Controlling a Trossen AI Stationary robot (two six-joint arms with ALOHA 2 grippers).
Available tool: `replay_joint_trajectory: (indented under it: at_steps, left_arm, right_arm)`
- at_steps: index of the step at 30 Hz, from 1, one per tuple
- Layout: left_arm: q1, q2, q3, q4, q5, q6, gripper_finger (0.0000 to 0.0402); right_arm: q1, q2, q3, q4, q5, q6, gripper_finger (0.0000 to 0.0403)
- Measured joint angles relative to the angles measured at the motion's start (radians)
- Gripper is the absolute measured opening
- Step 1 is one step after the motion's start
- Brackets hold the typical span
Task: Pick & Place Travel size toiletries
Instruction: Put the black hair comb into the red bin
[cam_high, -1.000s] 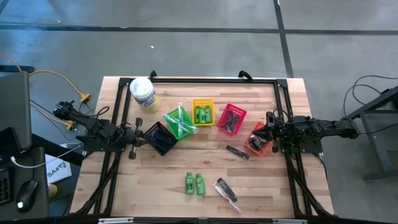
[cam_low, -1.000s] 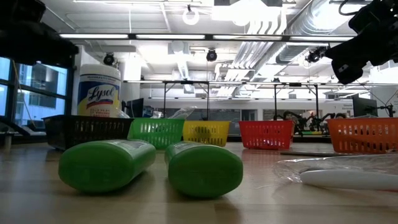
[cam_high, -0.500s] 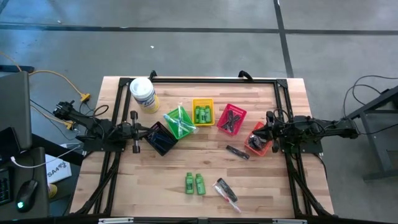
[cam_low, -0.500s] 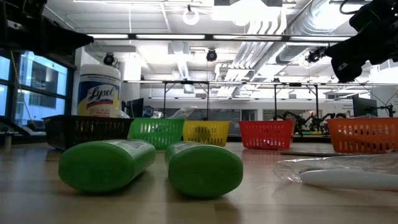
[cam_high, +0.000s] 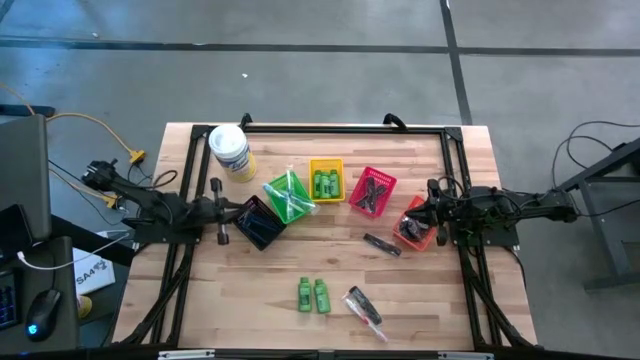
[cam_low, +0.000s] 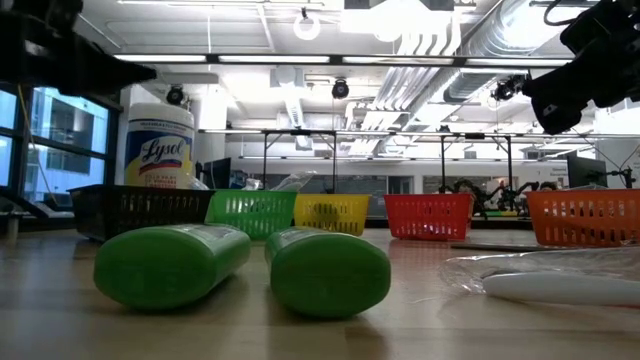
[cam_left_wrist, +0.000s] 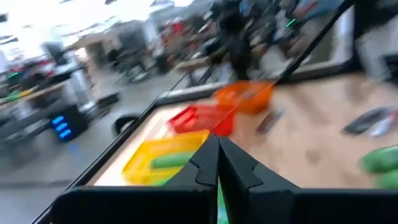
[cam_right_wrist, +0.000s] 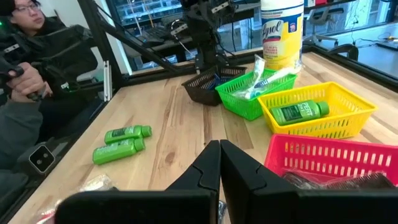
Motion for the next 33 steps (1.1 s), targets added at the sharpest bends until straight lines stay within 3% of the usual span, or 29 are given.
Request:
replay_joint_trajectory:
  at_steps: [3,10,21,33]
  left_arm:
    - [0.001,0.061,0.0,0.015,-0.055,-0.008,0.0]
    - [0.0,0.158,0.0,0.016,-0.054,-0.001,0.0]
    - [0.0,0.173,0.0,0.009,-0.044,0.012,0.0]
    - [-0.001,0.171,0.0,0.06,-0.065,0.202,0.0]
  right_arm:
    - [0.0,0.004,0.0,-0.001,-0.004,-0.004,0.0002]
    - [0.0,0.024,0.0,-0.001,-0.002,-0.008,0.0002]
    - [0.0,0.073,0.0,-0.002,0.001,-0.067,0.0002]
    - [0.0,0.082,0.0,-0.002,0.001,-0.066,0.0002]
